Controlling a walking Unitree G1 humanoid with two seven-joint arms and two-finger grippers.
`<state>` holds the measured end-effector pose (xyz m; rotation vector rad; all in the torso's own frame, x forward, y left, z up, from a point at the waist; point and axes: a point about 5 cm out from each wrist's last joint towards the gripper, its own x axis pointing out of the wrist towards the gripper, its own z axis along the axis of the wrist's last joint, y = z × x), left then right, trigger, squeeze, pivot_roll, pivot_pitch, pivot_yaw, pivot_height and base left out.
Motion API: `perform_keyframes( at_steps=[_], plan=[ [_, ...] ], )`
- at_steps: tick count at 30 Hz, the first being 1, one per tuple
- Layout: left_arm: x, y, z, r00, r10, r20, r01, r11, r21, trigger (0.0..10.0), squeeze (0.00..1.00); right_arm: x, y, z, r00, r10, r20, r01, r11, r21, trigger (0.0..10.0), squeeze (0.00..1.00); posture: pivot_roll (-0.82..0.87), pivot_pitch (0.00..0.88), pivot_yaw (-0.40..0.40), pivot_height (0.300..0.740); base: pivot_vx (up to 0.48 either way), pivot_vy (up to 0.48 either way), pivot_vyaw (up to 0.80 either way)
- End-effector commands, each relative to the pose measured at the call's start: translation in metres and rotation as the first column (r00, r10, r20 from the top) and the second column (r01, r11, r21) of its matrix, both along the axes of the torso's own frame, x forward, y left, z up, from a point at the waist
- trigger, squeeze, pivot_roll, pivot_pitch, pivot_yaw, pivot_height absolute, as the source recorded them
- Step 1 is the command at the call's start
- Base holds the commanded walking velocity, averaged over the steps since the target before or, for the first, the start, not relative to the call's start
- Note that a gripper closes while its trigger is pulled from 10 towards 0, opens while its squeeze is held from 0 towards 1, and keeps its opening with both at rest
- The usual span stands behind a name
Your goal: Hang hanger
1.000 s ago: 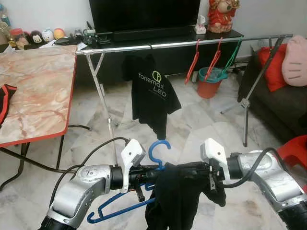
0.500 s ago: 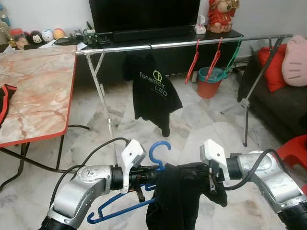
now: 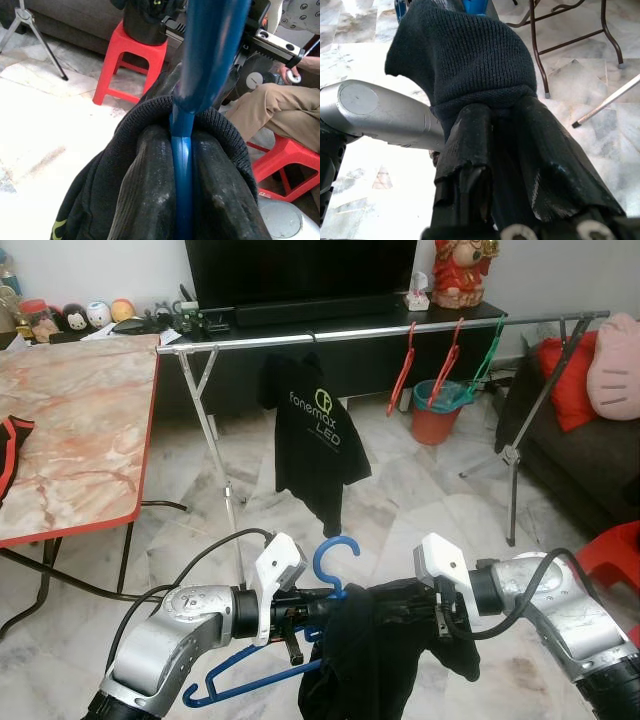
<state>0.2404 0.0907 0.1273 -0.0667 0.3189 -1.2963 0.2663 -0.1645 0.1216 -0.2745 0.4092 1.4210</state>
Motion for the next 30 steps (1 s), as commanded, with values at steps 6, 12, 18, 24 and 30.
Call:
perform_keyframes(
  at_steps=[6, 12, 18, 24, 30],
  plan=[
    [0.001, -0.009, 0.017, 0.997, -0.044, 0.070, 0.048, 0.997, -0.056, 10.0, 0.00, -0.002, 0.007, -0.002, 0.999, 0.045, -0.010, -0.045, 0.999, -0.002, 10.0, 0.00, 0.01, 0.000, 0.008, 0.740, 0.000, 0.000, 0.00],
    [0.001, -0.009, 0.017, 0.997, -0.044, 0.070, 0.048, 0.997, -0.056, 10.0, 0.00, -0.002, 0.007, -0.002, 0.999, 0.045, -0.010, -0.045, 0.999, -0.002, 10.0, 0.00, 0.01, 0.000, 0.008, 0.740, 0.000, 0.000, 0.00],
    [0.001, -0.009, 0.017, 0.997, -0.044, 0.070, 0.048, 0.997, -0.056, 10.0, 0.00, -0.002, 0.007, -0.002, 0.999, 0.045, -0.010, -0.045, 0.999, -0.002, 10.0, 0.00, 0.01, 0.000, 0.008, 0.740, 0.000, 0.000, 0.00],
    [0.000, -0.011, 0.019, 0.996, -0.055, 0.068, 0.060, 0.996, -0.064, 10.0, 0.00, -0.009, 0.011, -0.020, 0.986, 0.121, -0.115, -0.119, 0.993, 0.026, 10.0, 0.00, 0.02, 0.000, 0.007, 0.740, 0.000, 0.000, 0.00],
    [-0.001, -0.011, 0.019, 0.996, -0.058, 0.068, 0.063, 0.996, -0.065, 10.0, 0.00, -0.011, 0.011, -0.023, 0.981, 0.139, -0.132, -0.138, 0.990, 0.017, 10.0, 0.00, 0.02, 0.000, 0.007, 0.740, 0.000, 0.000, 0.00]
  ],
)
